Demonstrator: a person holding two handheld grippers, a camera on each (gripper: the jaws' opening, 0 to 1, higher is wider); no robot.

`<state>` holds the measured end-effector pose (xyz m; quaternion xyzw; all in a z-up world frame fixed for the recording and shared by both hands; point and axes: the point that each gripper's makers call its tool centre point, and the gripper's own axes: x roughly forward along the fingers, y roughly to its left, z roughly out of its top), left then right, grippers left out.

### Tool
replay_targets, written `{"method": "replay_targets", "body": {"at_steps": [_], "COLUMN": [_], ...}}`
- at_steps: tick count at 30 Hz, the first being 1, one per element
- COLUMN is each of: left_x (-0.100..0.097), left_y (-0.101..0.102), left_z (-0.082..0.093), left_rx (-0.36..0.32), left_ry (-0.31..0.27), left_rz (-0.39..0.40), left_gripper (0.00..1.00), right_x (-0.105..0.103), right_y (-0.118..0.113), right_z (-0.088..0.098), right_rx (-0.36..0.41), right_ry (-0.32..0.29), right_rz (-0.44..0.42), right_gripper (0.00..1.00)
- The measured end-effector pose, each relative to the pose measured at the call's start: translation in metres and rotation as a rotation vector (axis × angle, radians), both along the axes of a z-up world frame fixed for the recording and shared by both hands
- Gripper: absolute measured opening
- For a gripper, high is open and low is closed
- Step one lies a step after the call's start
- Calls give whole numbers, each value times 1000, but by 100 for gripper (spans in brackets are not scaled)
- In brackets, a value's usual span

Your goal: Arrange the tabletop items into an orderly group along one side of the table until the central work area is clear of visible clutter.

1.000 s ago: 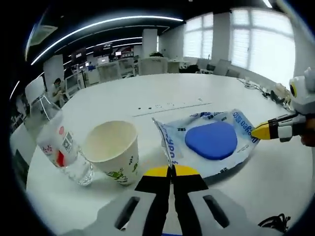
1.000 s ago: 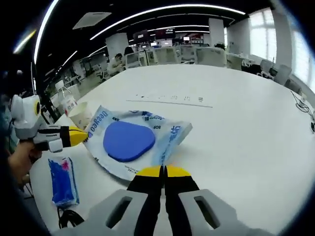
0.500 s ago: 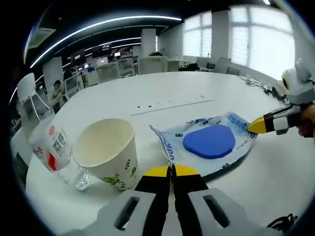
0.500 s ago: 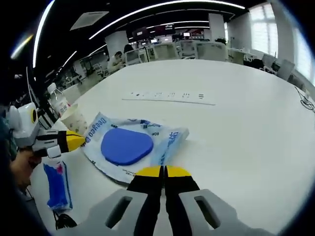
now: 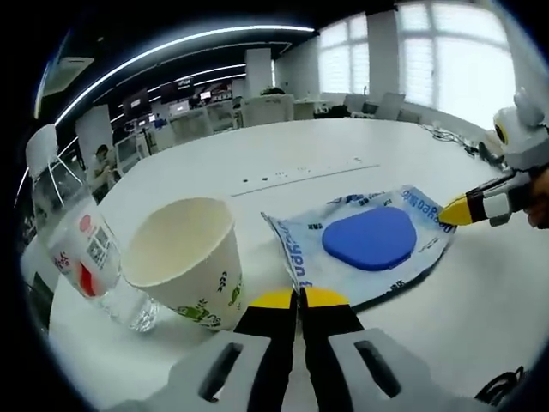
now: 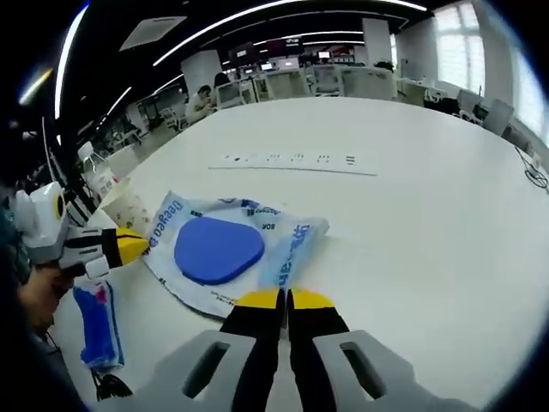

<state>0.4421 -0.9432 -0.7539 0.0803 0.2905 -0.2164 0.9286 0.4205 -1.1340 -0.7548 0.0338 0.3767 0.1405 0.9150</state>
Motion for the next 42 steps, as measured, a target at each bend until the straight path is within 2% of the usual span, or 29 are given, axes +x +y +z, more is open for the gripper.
{"method": "replay_targets", "body": {"at_steps": [5, 9, 11, 14, 16, 20, 22, 24, 26, 30, 34, 39, 42], "left_x": [-1, 0, -3, -6, -9, -20, -25, -31, -34, -45, -51, -66, -71], "left_y": [-1, 2, 5, 7, 10, 12, 14, 17, 20, 24, 31, 32, 34], "left_z": [0, 2, 2, 4, 6, 11, 14, 20, 27, 41, 51, 64, 69], "left_rx": [51, 50, 57, 65, 70, 41, 45, 22, 0, -14, -11, -41, -48], "left_ry": [-20, -27, -11, -13, -8, 14, 18, 33, 25, 25, 14, 3, -13], "left_rz": [-33, -36, -26, -32, -34, -44, -51, -63, -68, -98, -104, -146, -161], "left_gripper": [0, 1, 3, 10, 14, 19, 22, 23, 26, 36, 39, 47, 54], "right_x": [-3, -5, -4, -5, -6, -12, -17, -21, -28, -45, -60, -88, -102], "right_y": [2, 1, 0, -7, -9, -8, -5, 0, 6, 22, 37, 70, 82], "right_z": [-5, -5, -5, -2, 2, 14, 22, 29, 36, 47, 54, 67, 69], "right_rx": [17, 24, 63, 37, 49, 38, 40, 50, 67, 78, 80, 120, 120], "right_ry": [31, 41, 52, 41, 37, 16, 5, -1, -1, 5, 9, -9, 6], "right_rz": [-11, -34, -74, -96, -117, -130, -123, -109, -92, -46, 5, 83, 115], "right_gripper": [3, 5, 8, 17, 24, 34, 41, 45, 49, 61, 66, 74, 79]}}
